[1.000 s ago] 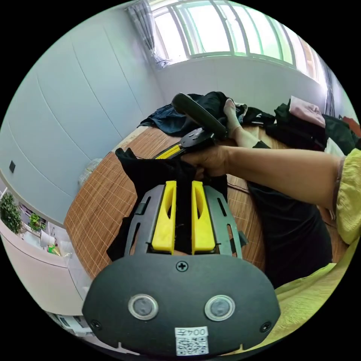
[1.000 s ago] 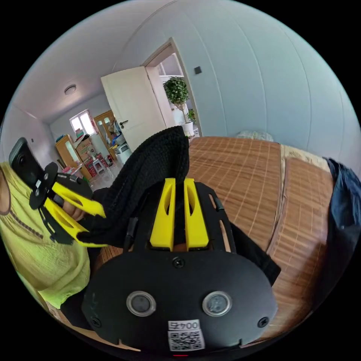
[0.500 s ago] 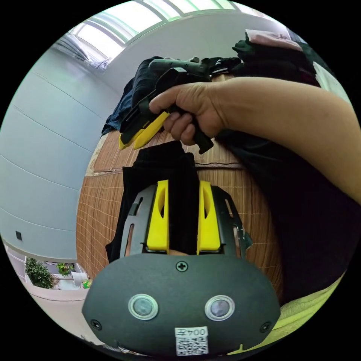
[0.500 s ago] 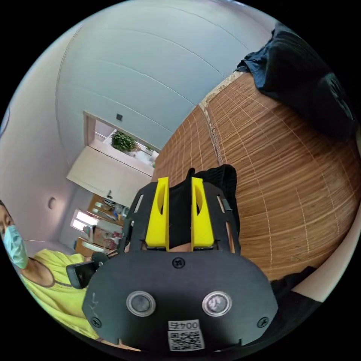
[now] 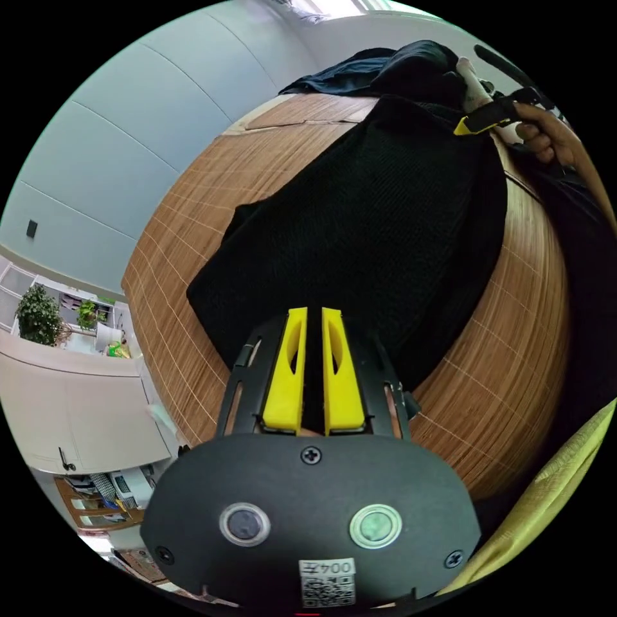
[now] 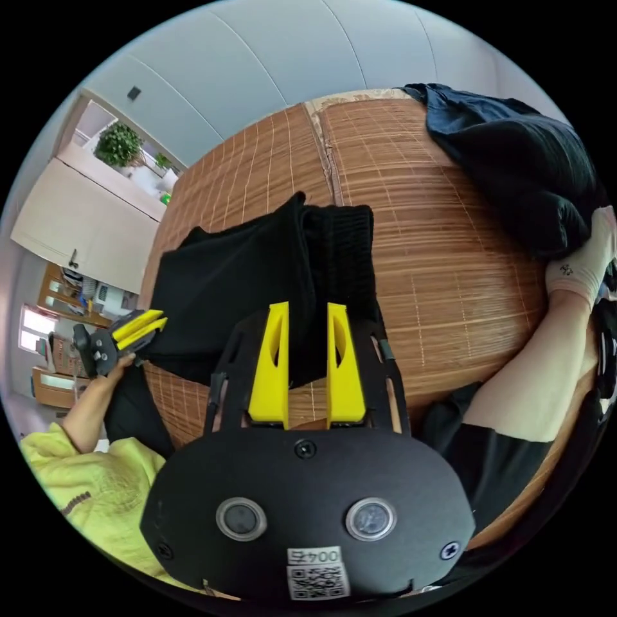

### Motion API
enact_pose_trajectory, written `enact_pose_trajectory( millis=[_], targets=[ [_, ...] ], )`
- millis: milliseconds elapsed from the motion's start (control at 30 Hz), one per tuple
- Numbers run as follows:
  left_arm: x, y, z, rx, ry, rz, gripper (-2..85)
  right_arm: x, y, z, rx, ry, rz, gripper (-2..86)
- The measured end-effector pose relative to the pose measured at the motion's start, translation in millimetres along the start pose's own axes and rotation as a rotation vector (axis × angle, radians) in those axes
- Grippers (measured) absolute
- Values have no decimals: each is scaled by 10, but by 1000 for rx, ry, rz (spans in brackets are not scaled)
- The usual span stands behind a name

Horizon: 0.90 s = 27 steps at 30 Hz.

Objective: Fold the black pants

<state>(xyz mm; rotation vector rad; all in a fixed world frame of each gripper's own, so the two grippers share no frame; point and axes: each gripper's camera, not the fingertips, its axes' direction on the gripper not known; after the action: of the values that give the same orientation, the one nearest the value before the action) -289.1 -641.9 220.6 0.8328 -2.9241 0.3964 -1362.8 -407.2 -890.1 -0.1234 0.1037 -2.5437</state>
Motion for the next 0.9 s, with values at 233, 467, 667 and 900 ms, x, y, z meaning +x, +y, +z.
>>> enact_pose_trajectory(
  millis=[233,467,667,900],
  targets=[
    [7,49,66,29,-17,50,8,-77,568,17,181,-35,106,101],
    [-723,52,-92,165,-128,31,5,-109,1750,277,306,-331,403,230],
    [-1241,-276,318,136,-175,119,5,-302,2176,572,347,-266,627,230],
    [-1564,-286,857,48,-90,191,2,-631,1940,713,410,-152,612,188]
  ],
)
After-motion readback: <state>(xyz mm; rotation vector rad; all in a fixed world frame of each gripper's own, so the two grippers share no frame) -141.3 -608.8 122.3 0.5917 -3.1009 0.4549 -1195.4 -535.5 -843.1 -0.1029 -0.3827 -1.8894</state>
